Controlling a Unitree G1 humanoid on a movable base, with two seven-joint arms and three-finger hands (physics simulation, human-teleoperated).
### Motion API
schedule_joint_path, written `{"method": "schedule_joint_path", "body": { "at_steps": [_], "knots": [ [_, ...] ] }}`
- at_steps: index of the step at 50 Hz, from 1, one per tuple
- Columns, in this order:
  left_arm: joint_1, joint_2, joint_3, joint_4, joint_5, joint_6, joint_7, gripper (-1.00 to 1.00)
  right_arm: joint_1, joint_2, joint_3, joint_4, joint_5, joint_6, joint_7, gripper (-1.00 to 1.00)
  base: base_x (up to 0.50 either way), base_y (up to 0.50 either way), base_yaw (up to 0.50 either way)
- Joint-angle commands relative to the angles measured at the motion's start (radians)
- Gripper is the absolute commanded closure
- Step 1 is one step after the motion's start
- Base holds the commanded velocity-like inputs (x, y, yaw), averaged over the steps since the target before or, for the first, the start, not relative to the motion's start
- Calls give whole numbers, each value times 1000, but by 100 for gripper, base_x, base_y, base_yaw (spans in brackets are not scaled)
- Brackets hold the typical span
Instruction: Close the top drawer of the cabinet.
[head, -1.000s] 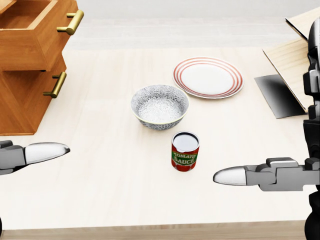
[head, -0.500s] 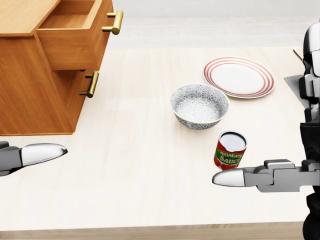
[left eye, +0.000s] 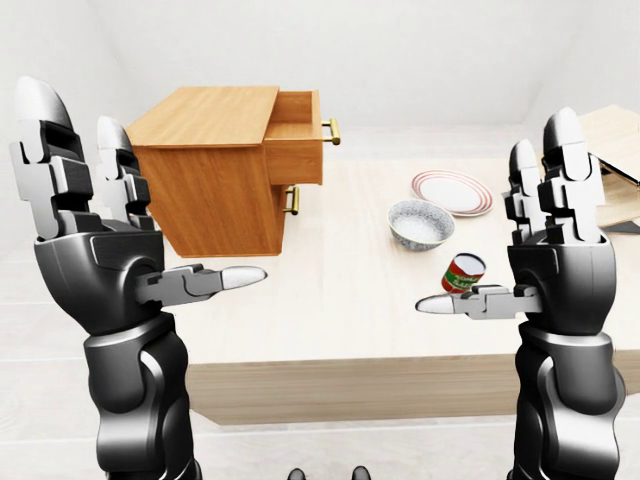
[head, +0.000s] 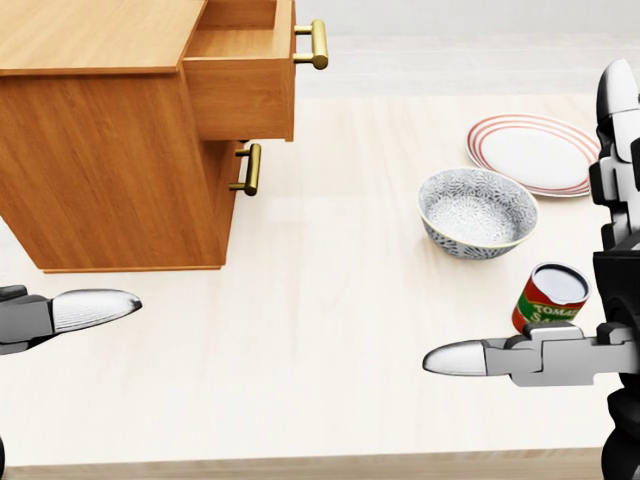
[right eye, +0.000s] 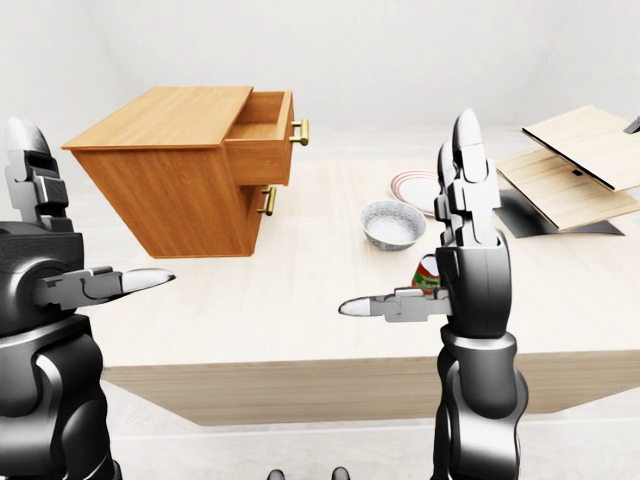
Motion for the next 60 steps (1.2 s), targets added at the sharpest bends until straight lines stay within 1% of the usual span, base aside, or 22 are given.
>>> {"method": "schedule_joint_path", "body": {
  "at_steps": [1, 5, 6, 11, 19, 24, 26, 33, 41, 48, 60],
  "knots": [
    [1, -1, 0, 1, 2, 0, -2, -100, -11, 0, -5, -7, 8, 0, 0, -100, 3, 36, 0],
    [4, -3, 1, -3, 0, 0, -2, -100, 0, 2, -2, -7, 11, 0, -1, -100, 3, 36, 0],
    [11, -4, -8, -7, 4, 0, -2, -100, 1, 2, -3, -8, 11, 0, -1, -100, 3, 36, 0],
    [-5, -2, -6, -3, 9, 0, 2, -100, -9, -8, -4, -8, 9, 0, 4, -100, 3, 36, 0],
    [-1, -2, -6, 2, 12, 0, -3, -100, 6, -1, 1, 35, 10, 0, 7, -100, 3, 36, 0],
    [1, -3, -10, -1, 15, 0, -3, -100, -1, -3, 6, 16, 4, 0, 5, -100, 3, 32, 0],
    [0, -4, -11, -3, 16, 0, -3, -100, 7, 9, -9, 20, 17, 0, -1, -100, 0, 0, 0],
    [8, -7, -12, -6, 17, 0, -5, -100, 11, -2, 7, 10, 6, 0, 2, -100, 0, 0, 0],
    [14, -7, -12, 2, 21, 0, -11, -100, 13, 14, -1, 9, 18, 0, -5, -100, 0, 0, 0],
    [13, -9, -16, 2, 23, 0, -12, -100, 13, 5, 10, 0, 22, 0, 2, -100, 0, 0, 0],
    [7, -12, -17, 3, 26, 0, -6, -100, 19, 6, 10, 9, 16, 0, 11, -100, 35, 0, 0]
  ]
}}
